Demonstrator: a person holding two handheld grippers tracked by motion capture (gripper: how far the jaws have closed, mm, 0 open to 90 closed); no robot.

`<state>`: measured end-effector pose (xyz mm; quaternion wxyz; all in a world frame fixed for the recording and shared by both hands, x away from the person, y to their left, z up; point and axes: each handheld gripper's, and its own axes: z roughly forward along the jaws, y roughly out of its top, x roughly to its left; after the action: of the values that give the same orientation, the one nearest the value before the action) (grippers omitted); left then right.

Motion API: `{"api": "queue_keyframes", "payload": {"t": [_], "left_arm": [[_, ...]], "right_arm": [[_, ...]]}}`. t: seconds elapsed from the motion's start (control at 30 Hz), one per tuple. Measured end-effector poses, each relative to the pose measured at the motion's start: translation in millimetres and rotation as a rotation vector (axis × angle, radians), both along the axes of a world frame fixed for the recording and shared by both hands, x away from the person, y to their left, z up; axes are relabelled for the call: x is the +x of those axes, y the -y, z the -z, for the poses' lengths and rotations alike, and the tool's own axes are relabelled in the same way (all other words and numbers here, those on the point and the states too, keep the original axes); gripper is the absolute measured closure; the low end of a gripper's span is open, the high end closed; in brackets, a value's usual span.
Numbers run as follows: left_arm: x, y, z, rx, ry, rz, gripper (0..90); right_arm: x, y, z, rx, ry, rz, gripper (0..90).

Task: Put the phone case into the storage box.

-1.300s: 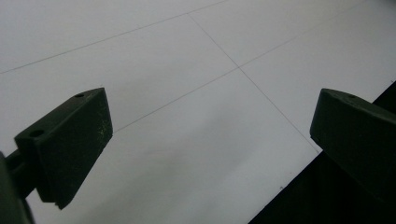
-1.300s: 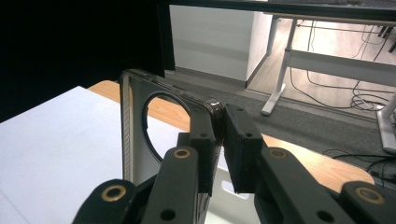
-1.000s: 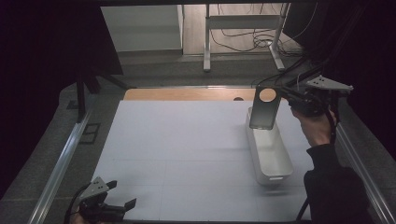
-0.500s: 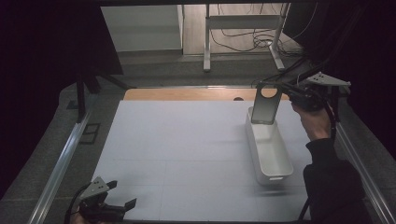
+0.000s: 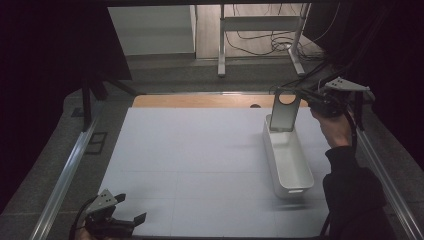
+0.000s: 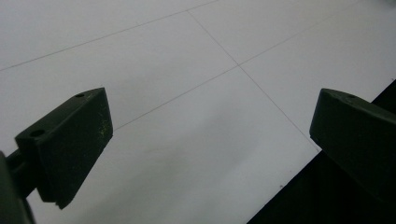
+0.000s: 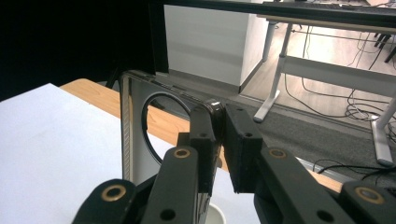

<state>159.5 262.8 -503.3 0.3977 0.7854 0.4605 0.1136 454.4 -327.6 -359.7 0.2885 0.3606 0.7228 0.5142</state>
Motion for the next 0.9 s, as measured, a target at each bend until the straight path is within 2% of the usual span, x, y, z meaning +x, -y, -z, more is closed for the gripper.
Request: {"api": "queue_keyframes", "payload": {"t": [0.57, 0.9], "left_arm": [[0.1, 0.5, 0.1, 0.007, -0.002, 0.001, 0.3], [0.2, 0.9, 0.3, 0.01, -0.005, 0.002, 0.4]], "right_arm": [[19.2, -1.1, 20.2, -0.018, -0.008, -0.029, 82.1], [24.0, -2.2, 35.8, -0.025, -0.006, -0.043, 82.1]]}}
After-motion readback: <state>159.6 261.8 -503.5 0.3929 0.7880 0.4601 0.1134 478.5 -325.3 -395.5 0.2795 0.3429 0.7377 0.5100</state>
